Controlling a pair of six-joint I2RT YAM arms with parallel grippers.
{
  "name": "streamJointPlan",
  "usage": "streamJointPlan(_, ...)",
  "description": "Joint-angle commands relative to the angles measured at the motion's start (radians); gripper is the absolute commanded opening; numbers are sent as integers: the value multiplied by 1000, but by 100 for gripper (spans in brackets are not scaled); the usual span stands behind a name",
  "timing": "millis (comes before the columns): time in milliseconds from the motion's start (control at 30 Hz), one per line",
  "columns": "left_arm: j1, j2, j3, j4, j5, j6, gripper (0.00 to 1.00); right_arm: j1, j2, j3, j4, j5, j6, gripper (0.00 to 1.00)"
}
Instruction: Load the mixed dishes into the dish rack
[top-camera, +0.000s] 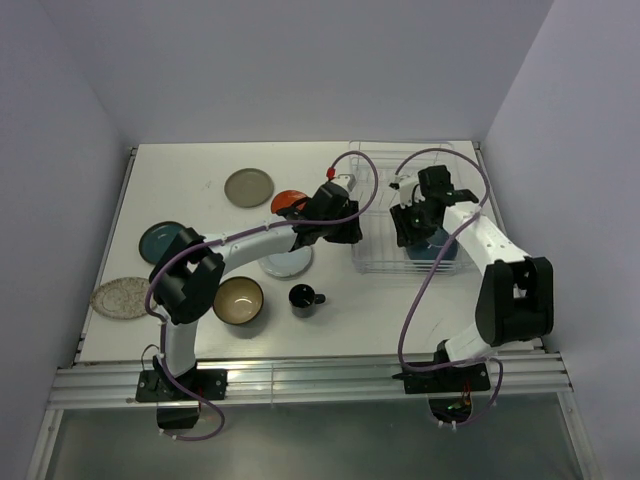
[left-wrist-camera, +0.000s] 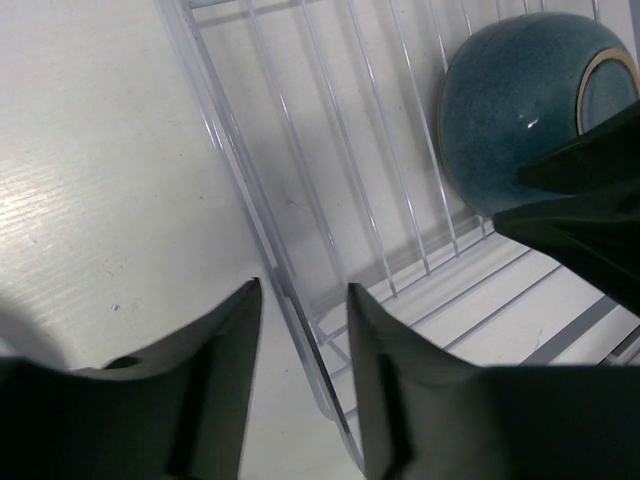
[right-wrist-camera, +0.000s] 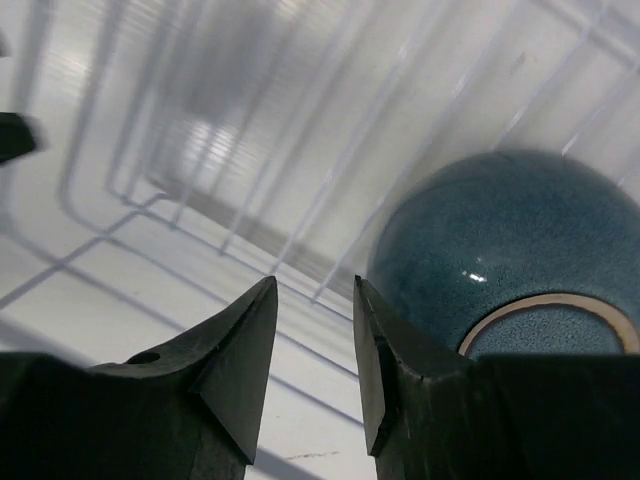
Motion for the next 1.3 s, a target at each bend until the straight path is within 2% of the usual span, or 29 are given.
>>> streamJointPlan(0,5,-50,27,35,-2,22,49,-15,-90,93,-52,-170,-71,44)
streamJointPlan(67,6,-67,38,34,-2,28,59,-20,-121,119,-56,-222,-75,46)
streamJointPlan(233,11,-108,68,35,-2,54,72,-46,-190,137,-53,-313,-112,47)
streamJointPlan(500,14,-248,24,63,-12,134,75,-78,-303,30,14,-500,-206,50)
streamJointPlan(600,14,-375,-37,54,-34,172,76,-81,-352,-10,26,-621,-253,50)
streamJointPlan(767,18,-611,-282,41,-101,180,74,-81,-428,-77,52,-775,-272,50)
streamJointPlan(800,21,-706,-372,35,-117,156,74,-80,-449,-91,56,-795,-278,50)
streamJointPlan(933,38,-930,-559,-82,-224,41,70,-80,-491,-146,86,-839,-284,51)
streamJointPlan(1033,78,-1135,-672,-310,-372,-120,67,-78,-500,-159,89,-845,-287,50)
streamJointPlan(1067,90,-1136,-697,-354,-373,-162,67,-78,-500,-160,89,-849,-292,50)
streamJointPlan(1167,147,-1280,-780,-501,-422,-341,65,-77,-501,-167,83,-846,-304,50)
streamJointPlan(1267,182,-1320,-804,-580,-446,-450,66,-77,-497,-170,80,-836,-313,50)
